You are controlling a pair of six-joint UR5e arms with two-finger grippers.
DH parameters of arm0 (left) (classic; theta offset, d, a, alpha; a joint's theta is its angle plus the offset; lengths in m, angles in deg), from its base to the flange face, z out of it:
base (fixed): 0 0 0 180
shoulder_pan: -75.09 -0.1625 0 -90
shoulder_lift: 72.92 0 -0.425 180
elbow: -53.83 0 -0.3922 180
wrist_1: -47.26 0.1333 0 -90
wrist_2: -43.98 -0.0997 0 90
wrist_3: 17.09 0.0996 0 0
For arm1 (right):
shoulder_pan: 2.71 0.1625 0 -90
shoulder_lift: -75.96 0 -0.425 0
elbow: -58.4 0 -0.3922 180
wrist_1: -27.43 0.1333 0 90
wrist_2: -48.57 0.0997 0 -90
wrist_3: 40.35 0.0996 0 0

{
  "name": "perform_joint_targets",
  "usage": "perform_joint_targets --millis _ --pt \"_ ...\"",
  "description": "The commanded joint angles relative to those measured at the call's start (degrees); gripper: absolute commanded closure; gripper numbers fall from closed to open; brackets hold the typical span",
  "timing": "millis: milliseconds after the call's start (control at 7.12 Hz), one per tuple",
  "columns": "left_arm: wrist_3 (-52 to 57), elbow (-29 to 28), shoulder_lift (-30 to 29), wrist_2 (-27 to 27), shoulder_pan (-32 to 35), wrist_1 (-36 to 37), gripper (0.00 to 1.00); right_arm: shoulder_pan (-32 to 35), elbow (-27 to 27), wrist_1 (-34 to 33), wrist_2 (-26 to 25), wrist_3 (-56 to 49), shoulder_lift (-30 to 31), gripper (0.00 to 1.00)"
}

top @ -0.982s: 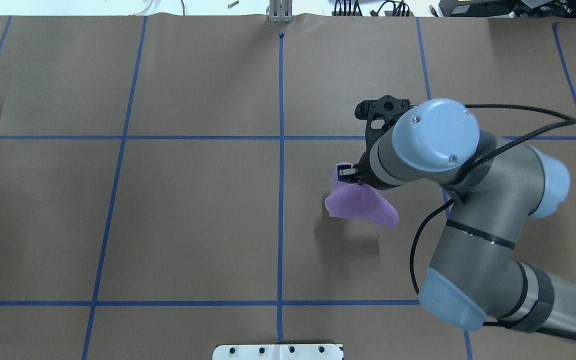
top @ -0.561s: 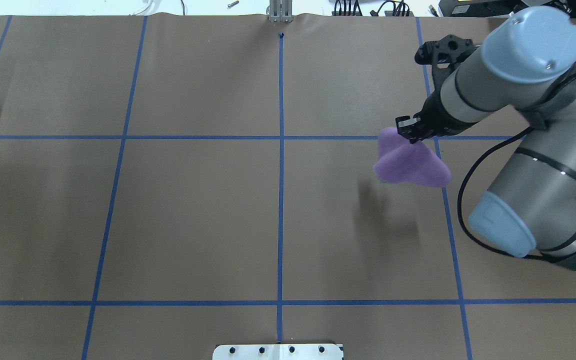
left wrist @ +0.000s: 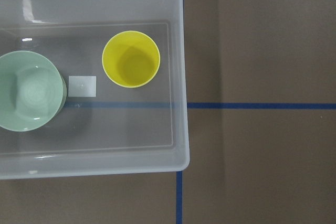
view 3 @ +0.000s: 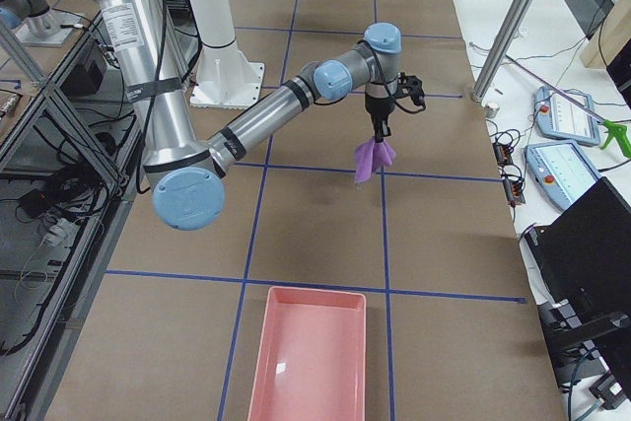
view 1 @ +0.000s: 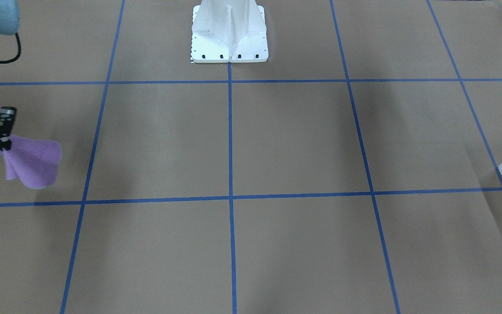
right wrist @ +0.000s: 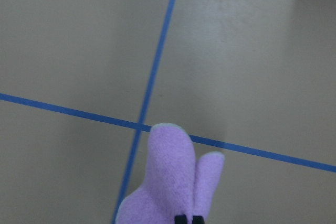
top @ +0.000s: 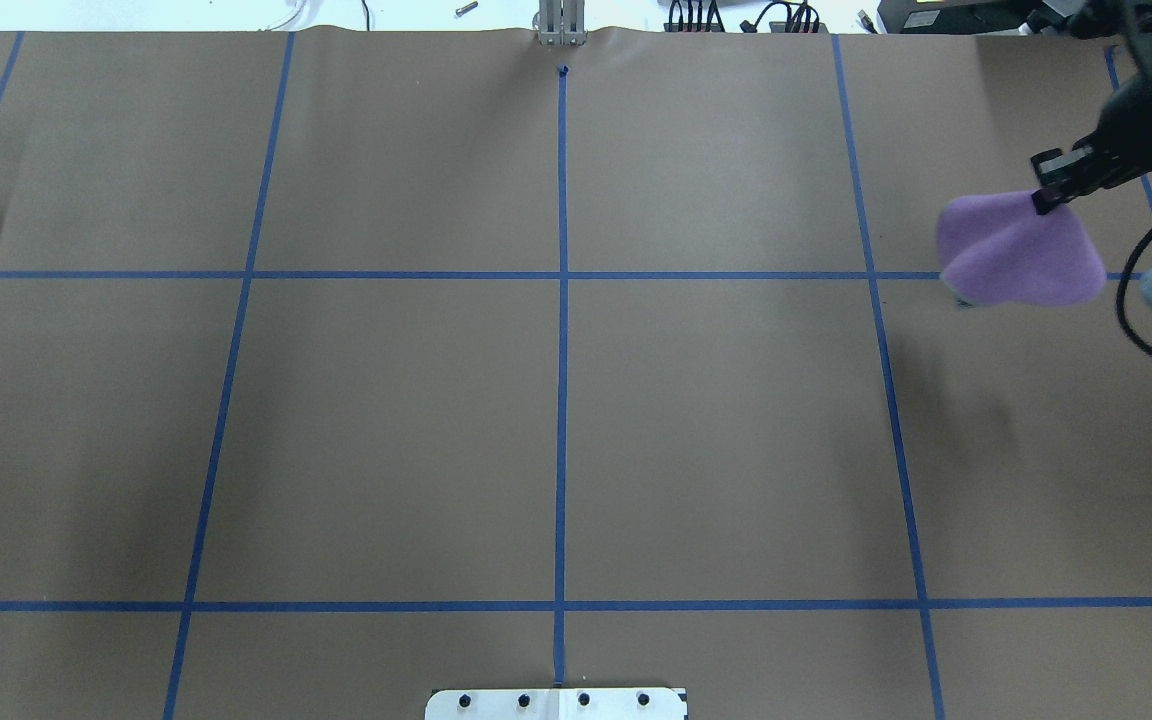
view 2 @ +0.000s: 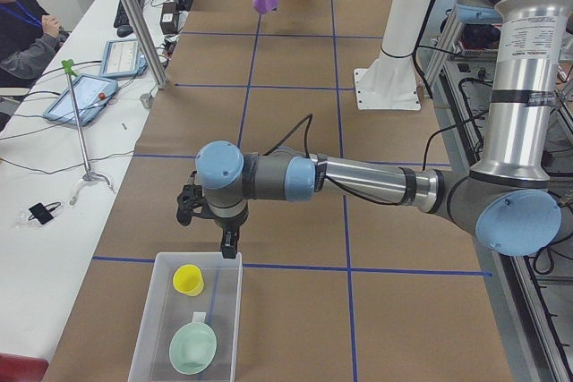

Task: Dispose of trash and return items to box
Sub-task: 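Lift the purple cloth and carry it into the pink bin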

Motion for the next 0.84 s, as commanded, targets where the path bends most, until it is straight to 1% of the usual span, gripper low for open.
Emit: perform_joint_targets --millis 0,281,421,561,702 --pt "0.01 1.78 1.79 0.42 -0.05 0.16 0.01 15.77 8.87 -0.09 6.26 -19.65 4.62 1.0" --pt "0.09 1.96 1.71 0.51 -0.13 -0.02 0.01 26.25 20.81 -0.09 6.11 -37.65 4.29 1.0" --pt "0.09 1.87 1.7 0.51 -0.4 -0.02 0.01 30.13 24.1 -0.18 4.71 -45.23 5.16 1.0" --pt "0.01 1.87 1.7 0.51 -0.49 -0.11 0.01 32.6 23.78 -0.09 2.26 -48.44 9.78 1.0" --pt "-0.08 1.87 1.62 0.51 -0.66 -0.11 0.01 32.8 22.99 1.13 -0.29 -51.17 15.04 1.0"
